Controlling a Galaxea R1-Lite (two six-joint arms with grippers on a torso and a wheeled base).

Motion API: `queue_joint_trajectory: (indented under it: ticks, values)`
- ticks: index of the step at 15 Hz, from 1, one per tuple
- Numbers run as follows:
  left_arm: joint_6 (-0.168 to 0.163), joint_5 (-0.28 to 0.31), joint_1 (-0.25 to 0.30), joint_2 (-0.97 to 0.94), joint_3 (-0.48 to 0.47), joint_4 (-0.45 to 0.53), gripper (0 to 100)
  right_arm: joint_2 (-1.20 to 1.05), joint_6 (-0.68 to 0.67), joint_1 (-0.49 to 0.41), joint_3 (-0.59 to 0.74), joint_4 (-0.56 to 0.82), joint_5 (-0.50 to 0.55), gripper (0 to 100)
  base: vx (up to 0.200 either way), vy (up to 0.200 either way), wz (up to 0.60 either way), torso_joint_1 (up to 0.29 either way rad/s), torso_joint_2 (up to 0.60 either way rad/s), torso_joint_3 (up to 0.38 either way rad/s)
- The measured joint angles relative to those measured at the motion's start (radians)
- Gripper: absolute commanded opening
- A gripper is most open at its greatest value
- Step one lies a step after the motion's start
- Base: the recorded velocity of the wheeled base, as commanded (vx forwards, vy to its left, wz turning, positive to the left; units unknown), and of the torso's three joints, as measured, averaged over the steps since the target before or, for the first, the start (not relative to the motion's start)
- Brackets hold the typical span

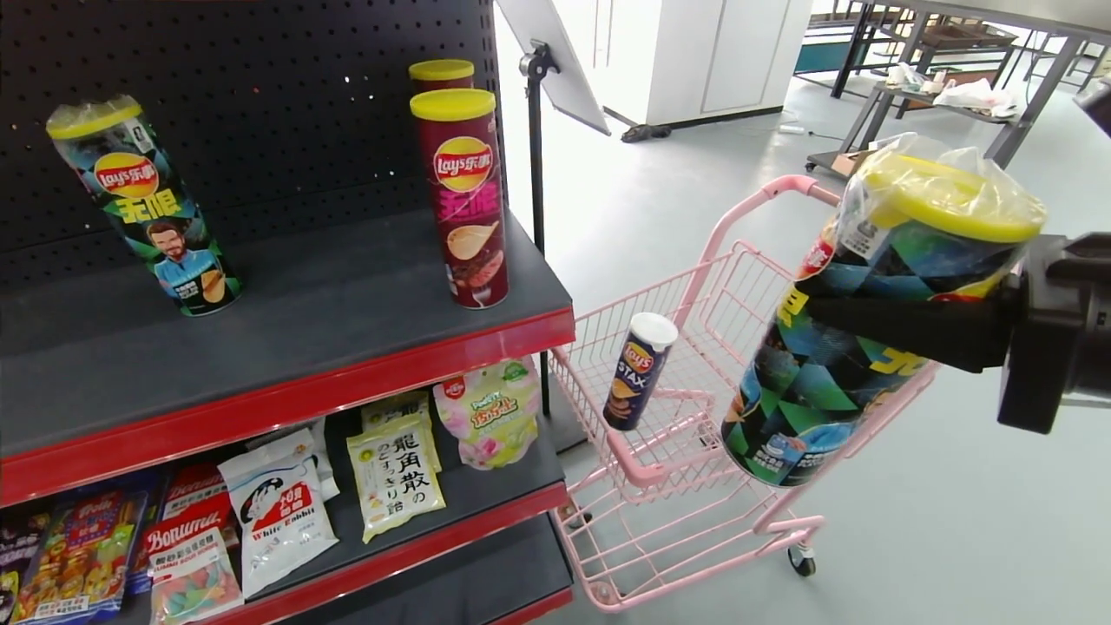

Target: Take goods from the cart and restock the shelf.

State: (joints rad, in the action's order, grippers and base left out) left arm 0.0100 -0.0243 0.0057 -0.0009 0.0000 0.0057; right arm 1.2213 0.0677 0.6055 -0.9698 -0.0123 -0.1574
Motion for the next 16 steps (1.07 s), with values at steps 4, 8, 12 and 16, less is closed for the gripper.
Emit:
queue_joint_trajectory:
  ticks: [4, 8, 12, 16]
  values:
    - [0.000, 0.000, 0.000, 0.000, 0.000, 0.000, 100, 0.006, 0.008, 0.001, -0.008, -0.001, 0.000, 0, 0.000, 0.000, 0.00, 0.198, -0.48, -0.304]
    - [0.000, 0.000, 0.000, 0.000, 0.000, 0.000, 100, 0.004, 0.017, 0.014, -0.019, -0.001, 0.008, 0, 0.000, 0.000, 0.00, 0.154, -0.39, -0.233]
    - [0.000, 0.000, 0.000, 0.000, 0.000, 0.001, 100, -0.002, 0.016, 0.015, -0.012, 0.000, 0.010, 0, -0.200, 0.000, 0.00, 0.038, -0.05, -0.038]
    - [0.000, 0.000, 0.000, 0.000, 0.000, 0.000, 100, -0.013, 0.016, 0.015, 0.000, 0.001, 0.010, 0, -0.150, 0.000, 0.00, -0.002, -0.01, 0.002]
